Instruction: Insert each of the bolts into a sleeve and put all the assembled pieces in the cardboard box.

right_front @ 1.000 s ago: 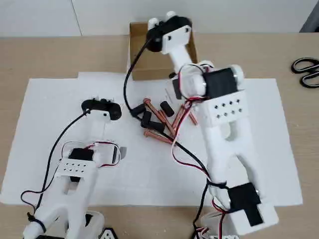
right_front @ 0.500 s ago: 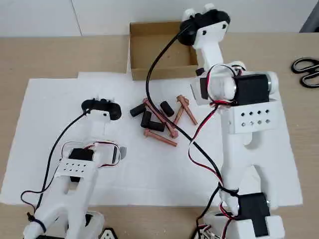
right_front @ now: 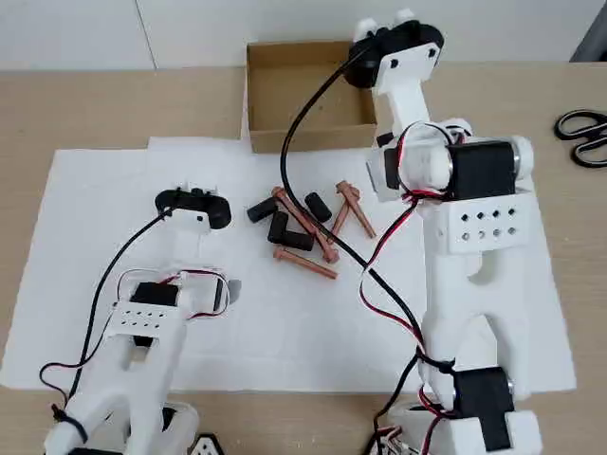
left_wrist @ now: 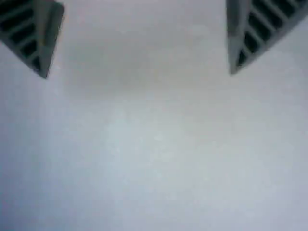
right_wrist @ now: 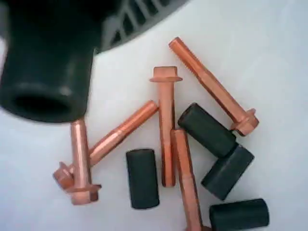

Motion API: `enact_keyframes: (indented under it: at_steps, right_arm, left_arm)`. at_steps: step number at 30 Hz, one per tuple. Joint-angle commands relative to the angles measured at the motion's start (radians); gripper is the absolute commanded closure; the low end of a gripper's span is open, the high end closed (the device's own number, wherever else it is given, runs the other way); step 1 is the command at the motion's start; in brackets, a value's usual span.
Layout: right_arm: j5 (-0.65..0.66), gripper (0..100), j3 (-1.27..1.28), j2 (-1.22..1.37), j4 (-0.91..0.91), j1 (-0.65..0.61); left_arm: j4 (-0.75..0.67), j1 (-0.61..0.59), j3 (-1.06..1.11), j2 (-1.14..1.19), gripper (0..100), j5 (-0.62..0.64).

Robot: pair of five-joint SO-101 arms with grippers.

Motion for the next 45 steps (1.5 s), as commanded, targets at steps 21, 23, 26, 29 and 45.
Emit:
enact_keyframes:
  at_steps: [21,23,26,29,45]
  right_arm:
    - [0.008,99.5,0.212,-0.392,0.036,0.206]
    - [0.008,99.5,0.241,-0.406,0.036,0.260]
    - [0.026,99.5,0.267,-0.418,0.035,0.309]
    - [0.029,99.5,0.293,-0.432,0.035,0.318]
    - [0.026,99.5,0.362,-0.483,0.031,0.320]
  left_arm:
    - [-0.020,0.011,-0.002,-0.012,77,-0.003]
    - [-0.020,0.011,-0.002,-0.012,77,-0.003]
    - [-0.020,0.009,-0.004,-0.008,77,0.000]
    - [-0.020,0.009,-0.002,-0.011,77,0.000]
    - [0.522,0.012,-0.667,0.005,77,-0.074]
